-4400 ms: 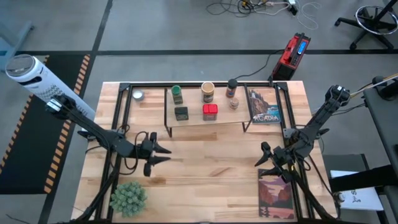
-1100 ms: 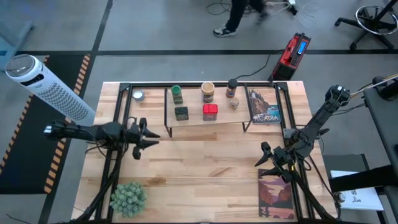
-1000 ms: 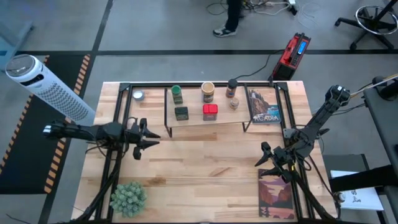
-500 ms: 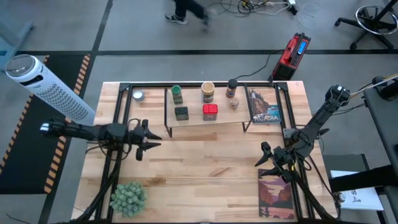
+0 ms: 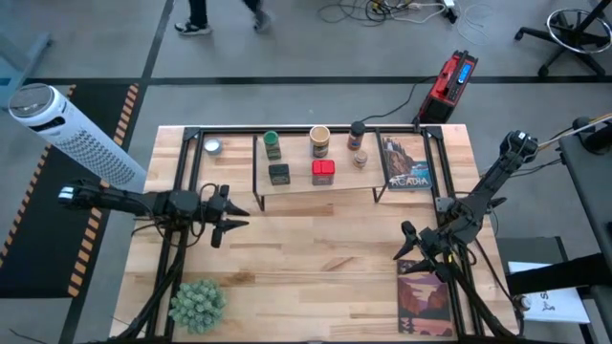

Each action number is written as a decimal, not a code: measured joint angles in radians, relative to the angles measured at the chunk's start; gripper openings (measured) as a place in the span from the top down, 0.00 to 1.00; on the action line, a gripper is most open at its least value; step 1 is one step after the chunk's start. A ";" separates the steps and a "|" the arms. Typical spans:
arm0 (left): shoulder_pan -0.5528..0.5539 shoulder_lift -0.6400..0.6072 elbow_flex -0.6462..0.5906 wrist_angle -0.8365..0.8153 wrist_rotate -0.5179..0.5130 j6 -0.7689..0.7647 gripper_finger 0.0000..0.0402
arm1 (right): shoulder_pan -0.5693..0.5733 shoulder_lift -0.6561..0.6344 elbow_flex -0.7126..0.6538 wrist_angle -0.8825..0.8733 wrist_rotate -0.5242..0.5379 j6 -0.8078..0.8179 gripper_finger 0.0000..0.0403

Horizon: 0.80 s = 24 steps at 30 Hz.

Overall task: Shelf spices
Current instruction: Return to Home Position

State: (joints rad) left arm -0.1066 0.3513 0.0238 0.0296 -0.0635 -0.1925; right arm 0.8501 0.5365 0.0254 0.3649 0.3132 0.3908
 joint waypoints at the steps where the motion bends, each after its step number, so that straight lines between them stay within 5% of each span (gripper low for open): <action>1: 0.000 0.003 0.000 0.000 0.000 0.000 0.72 | 0.000 0.001 0.000 -0.004 0.000 0.000 0.51; 8: 0.000 0.022 0.000 0.000 0.000 0.000 0.72 | 0.000 -0.031 0.000 0.016 0.002 -0.020 0.51; 16: 0.000 0.030 0.000 0.000 0.000 0.000 0.72 | 0.000 -0.186 -0.011 0.196 0.005 -0.255 0.51; 24: 0.000 0.030 0.000 0.000 0.000 0.000 0.72 | 0.000 -0.362 -0.012 0.045 -0.002 -0.304 0.51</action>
State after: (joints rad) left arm -0.1070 0.3813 0.0238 0.0296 -0.0635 -0.1925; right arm 0.8497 0.1747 0.0135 0.4099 0.3115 0.0866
